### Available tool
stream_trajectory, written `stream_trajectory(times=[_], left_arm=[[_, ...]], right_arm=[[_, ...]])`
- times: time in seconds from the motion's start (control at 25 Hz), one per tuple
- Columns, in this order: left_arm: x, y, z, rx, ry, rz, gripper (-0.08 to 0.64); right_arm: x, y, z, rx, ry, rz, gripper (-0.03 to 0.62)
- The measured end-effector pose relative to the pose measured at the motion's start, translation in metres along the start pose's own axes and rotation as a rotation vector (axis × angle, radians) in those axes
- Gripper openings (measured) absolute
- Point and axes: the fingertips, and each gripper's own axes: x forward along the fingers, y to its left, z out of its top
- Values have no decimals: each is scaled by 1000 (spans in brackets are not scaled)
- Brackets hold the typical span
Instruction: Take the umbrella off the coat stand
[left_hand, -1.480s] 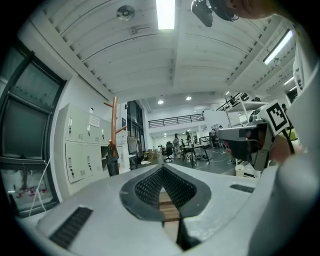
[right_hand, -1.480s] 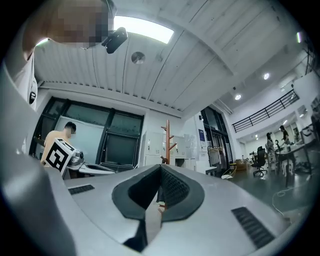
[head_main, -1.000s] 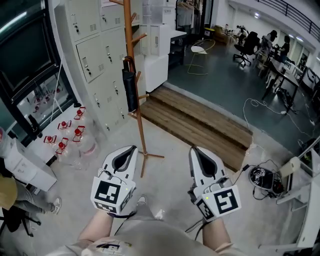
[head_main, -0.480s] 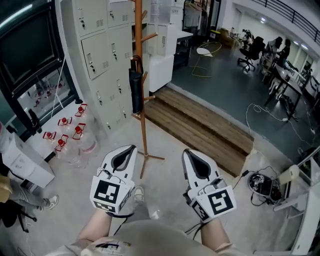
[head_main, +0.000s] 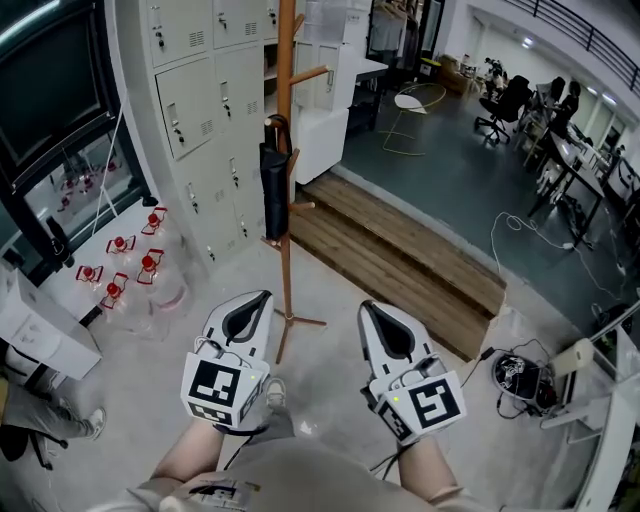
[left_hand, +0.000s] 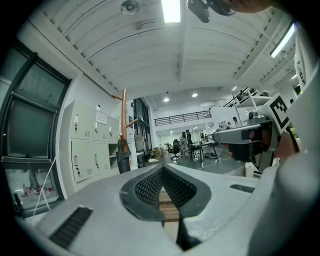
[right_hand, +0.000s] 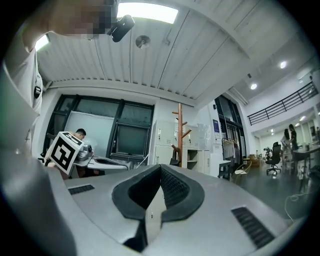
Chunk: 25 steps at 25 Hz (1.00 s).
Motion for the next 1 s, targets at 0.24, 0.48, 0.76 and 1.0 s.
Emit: stream_trajectory(times=[0.24, 0.48, 0.76, 1.0], left_arm=[[38, 33, -11, 5, 7, -24, 8], [77, 63, -13, 12, 4, -44, 46], [122, 114, -18, 29, 21, -30, 140], [162, 164, -18, 5, 22, -19, 213]], right_arm=[[54, -12, -13, -1, 13, 2, 8], [107, -24, -23, 9, 29, 3, 8], [170, -35, -28, 17, 55, -16, 8], [221, -48, -22, 7, 63, -43, 8]])
